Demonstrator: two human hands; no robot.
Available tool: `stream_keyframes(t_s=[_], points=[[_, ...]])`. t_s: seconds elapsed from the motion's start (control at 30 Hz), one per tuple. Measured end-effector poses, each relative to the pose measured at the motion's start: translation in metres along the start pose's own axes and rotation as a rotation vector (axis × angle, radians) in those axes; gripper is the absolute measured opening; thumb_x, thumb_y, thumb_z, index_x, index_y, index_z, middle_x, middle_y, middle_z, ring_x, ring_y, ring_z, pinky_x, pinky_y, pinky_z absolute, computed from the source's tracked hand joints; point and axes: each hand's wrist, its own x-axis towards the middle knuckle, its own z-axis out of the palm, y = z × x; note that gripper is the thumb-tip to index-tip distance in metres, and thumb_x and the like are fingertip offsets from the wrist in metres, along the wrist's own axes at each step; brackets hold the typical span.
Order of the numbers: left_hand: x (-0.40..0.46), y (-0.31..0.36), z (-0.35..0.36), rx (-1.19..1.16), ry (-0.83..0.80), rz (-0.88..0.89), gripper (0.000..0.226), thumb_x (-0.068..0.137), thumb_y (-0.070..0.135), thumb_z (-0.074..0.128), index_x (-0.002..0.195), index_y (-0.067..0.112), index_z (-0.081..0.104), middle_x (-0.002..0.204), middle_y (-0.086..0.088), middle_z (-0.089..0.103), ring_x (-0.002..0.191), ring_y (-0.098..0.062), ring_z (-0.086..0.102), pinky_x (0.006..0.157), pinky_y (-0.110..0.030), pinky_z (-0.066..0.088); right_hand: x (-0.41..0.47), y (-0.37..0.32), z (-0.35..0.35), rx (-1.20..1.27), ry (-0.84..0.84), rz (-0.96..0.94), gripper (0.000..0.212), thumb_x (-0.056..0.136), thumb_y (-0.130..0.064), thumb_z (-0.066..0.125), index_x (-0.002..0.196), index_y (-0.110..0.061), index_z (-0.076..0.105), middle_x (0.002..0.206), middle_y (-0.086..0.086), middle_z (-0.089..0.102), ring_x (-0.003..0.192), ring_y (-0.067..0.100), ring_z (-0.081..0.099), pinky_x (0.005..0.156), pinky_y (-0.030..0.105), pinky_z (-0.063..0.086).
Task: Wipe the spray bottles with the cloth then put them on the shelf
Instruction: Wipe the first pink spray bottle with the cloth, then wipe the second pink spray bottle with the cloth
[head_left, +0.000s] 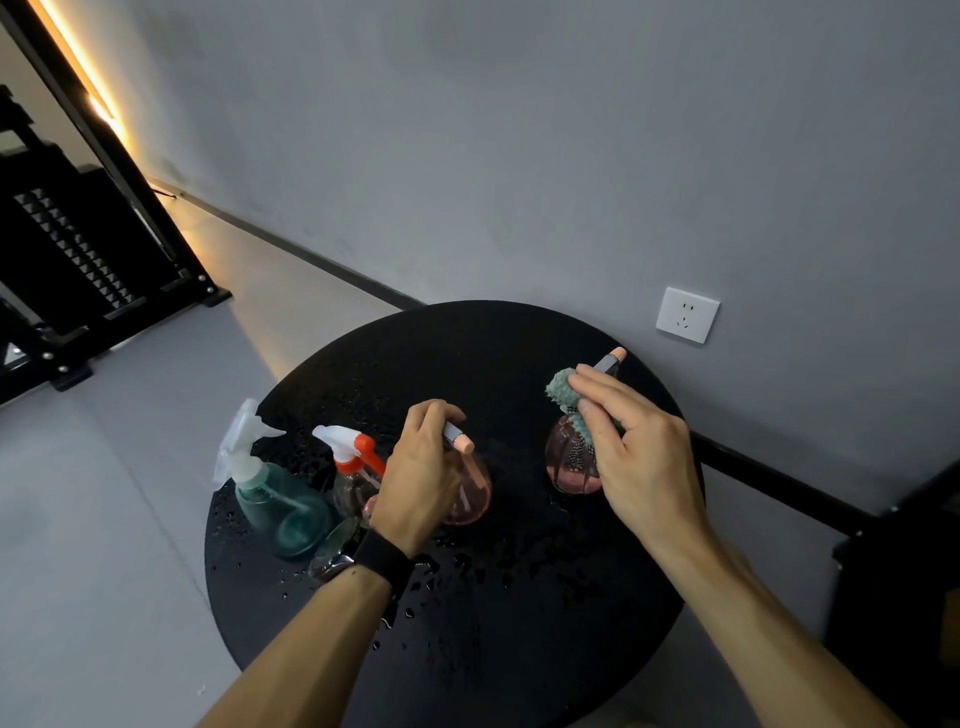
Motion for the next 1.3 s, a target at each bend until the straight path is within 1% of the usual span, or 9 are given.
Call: stream_keyframes(t_s=[0.2,0.37,0.63,0.77,0.87,0.97,1.1,1.23,1.3], points=[[0.001,0.003,-0.003,0.011,-0.012,-0.021,0.049,0.092,-0.002,0.056,0.137,0.016,0.05,0.141,-0.002,0.044,0.099,-0.008,0.051,0.08,-0.013,0.04,0.001,-0.002,-0.001,-0.003,0.004,0.001,0.029,0.092,0.003,0.06,0.118,-0.005,0.068,0.12,-0.011,0.058,0.118,-0.007,0.048,0.098,-0.001,0.032],[0.0,0.012,-0.01,-0.014,-0.006,-0.054,0.064,0.086,-0.011,0.053,0.142,0.019,0.045,0.147,-0.004,0.038,0.101,-0.009,0.051,0.085,-0.025,0.052,0.003,-0.002,-0.004,-0.005,0.012,-0.002,0.029,0.091,0.003,0.06,0.118,-0.004,0.068,0.121,-0.009,0.059,0.118,-0.004,0.049,0.098,-0.002,0.031],[-0.017,0.021,-0.016,0.034,-0.079,-0.045,0.074,0.082,-0.01,0.054,0.147,0.02,0.036,0.151,-0.005,0.029,0.102,-0.011,0.05,0.075,-0.021,0.052,0.001,-0.003,-0.012,-0.018,0.023,-0.003,0.029,0.091,0.003,0.06,0.118,-0.005,0.068,0.123,0.001,0.065,0.116,-0.007,0.048,0.095,-0.004,0.03],[-0.025,0.025,-0.02,0.017,-0.08,-0.065,0.077,0.08,-0.007,0.056,0.147,0.023,0.035,0.154,-0.007,0.024,0.128,-0.024,0.045,0.097,-0.037,0.052,0.0,-0.004,-0.017,-0.019,0.031,0.019,0.029,0.092,0.001,0.059,0.118,-0.007,0.069,0.125,0.0,0.065,0.116,-0.009,0.049,0.097,-0.003,0.03],[-0.031,0.031,-0.027,0.004,-0.066,-0.077,0.076,0.081,-0.002,0.058,0.147,0.028,0.034,0.155,-0.002,0.022,0.13,-0.024,0.042,0.097,-0.042,0.053,-0.001,-0.005,-0.023,-0.008,0.049,0.045,0.029,0.093,0.0,0.059,0.118,-0.009,0.069,0.126,-0.003,0.065,0.116,-0.007,0.051,0.1,0.0,0.031],[-0.038,0.04,-0.03,0.02,0.049,-0.02,0.067,0.086,0.002,0.06,0.144,0.026,0.039,0.154,-0.002,0.026,0.129,-0.022,0.04,0.101,-0.035,0.048,0.0,-0.005,-0.032,0.014,0.073,0.083,0.029,0.093,-0.001,0.059,0.119,-0.008,0.069,0.127,-0.004,0.064,0.117,-0.003,0.054,0.099,0.0,0.032],[-0.045,0.064,-0.026,0.074,0.218,0.118,0.048,0.09,0.006,0.061,0.136,0.019,0.051,0.143,0.001,0.037,0.123,-0.003,0.031,0.099,-0.005,0.027,-0.003,-0.002,-0.045,0.02,0.109,0.129,0.028,0.094,-0.002,0.058,0.118,-0.009,0.069,0.122,-0.012,0.062,0.11,-0.013,0.049,0.092,-0.006,0.029],[-0.042,0.085,-0.003,0.022,0.054,0.163,0.039,0.09,0.009,0.058,0.128,0.02,0.057,0.124,0.011,0.043,0.103,-0.003,0.051,0.091,-0.011,0.042,-0.004,0.005,-0.054,-0.009,0.119,0.159,0.029,0.094,-0.002,0.058,0.119,-0.009,0.069,0.126,-0.002,0.065,0.114,0.0,0.053,0.092,-0.007,0.028],[-0.037,0.089,0.015,-0.01,-0.04,0.115,0.032,0.092,0.011,0.057,0.123,0.018,0.06,0.116,0.013,0.045,0.091,0.003,0.053,0.082,-0.004,0.04,-0.003,0.008,-0.057,-0.024,0.136,0.159,0.028,0.093,-0.001,0.058,0.118,-0.008,0.069,0.125,0.0,0.066,0.112,0.001,0.054,0.091,-0.008,0.027]])
